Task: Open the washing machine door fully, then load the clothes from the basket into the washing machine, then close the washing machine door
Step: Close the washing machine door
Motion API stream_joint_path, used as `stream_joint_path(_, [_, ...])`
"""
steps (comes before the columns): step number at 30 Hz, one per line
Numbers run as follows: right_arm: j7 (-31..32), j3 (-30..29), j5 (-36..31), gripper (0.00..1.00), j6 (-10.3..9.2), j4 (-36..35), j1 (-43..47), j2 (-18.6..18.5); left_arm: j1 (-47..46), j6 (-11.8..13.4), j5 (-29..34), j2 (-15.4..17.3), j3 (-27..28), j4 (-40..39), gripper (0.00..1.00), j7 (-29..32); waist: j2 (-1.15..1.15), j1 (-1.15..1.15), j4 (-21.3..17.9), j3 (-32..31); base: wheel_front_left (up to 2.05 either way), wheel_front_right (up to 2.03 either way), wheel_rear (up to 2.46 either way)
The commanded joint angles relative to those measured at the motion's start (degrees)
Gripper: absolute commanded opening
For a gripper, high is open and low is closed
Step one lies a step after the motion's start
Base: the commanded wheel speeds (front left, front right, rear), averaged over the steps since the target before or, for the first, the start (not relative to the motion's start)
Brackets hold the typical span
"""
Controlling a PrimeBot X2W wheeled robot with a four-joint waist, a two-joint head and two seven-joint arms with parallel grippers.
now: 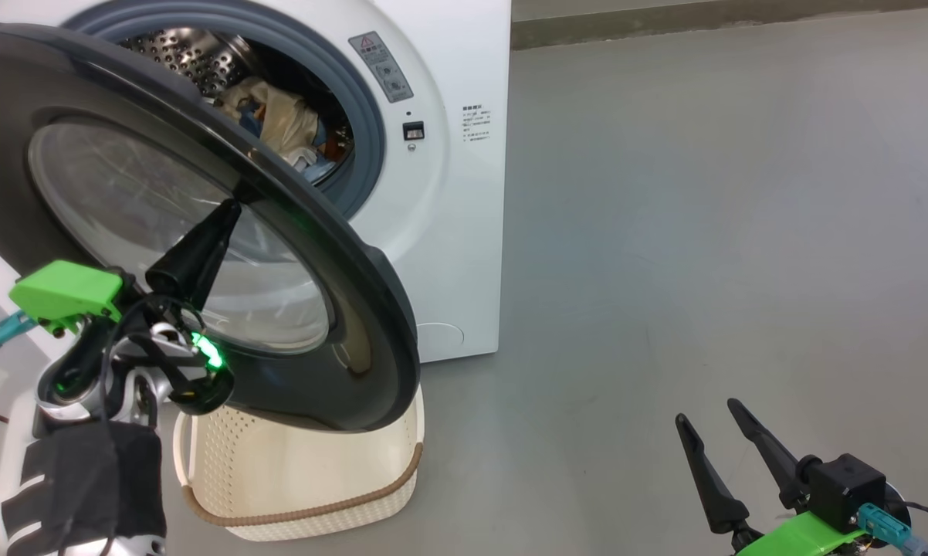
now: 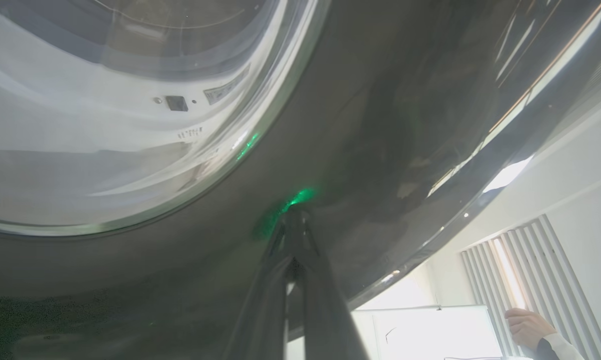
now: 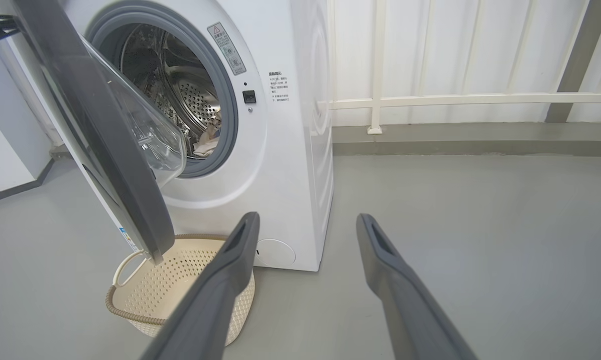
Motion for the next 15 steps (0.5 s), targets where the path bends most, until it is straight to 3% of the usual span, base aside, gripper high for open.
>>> stream_joint_path(1, [-0.28, 1.3, 0.23, 1.0, 0.09, -1.33, -0.01, -0.94, -2.4, -0.68, -0.7, 1.74, 0.8, -0.92, 0.0, -0.16, 0.0, 0.0, -0.1, -0.04, 0.0, 0.0, 0.0])
stream_joint_path(15, [-0.28, 1.15, 0.02, 1.0, 0.09, -1.38, 0.78, -0.7, -4.52, -3.78, -1.74, 1.74, -0.34, 4.1, 0.0, -1.49, 0.0, 0.0, -0.11, -0.26, 0.0, 0.0, 0.0])
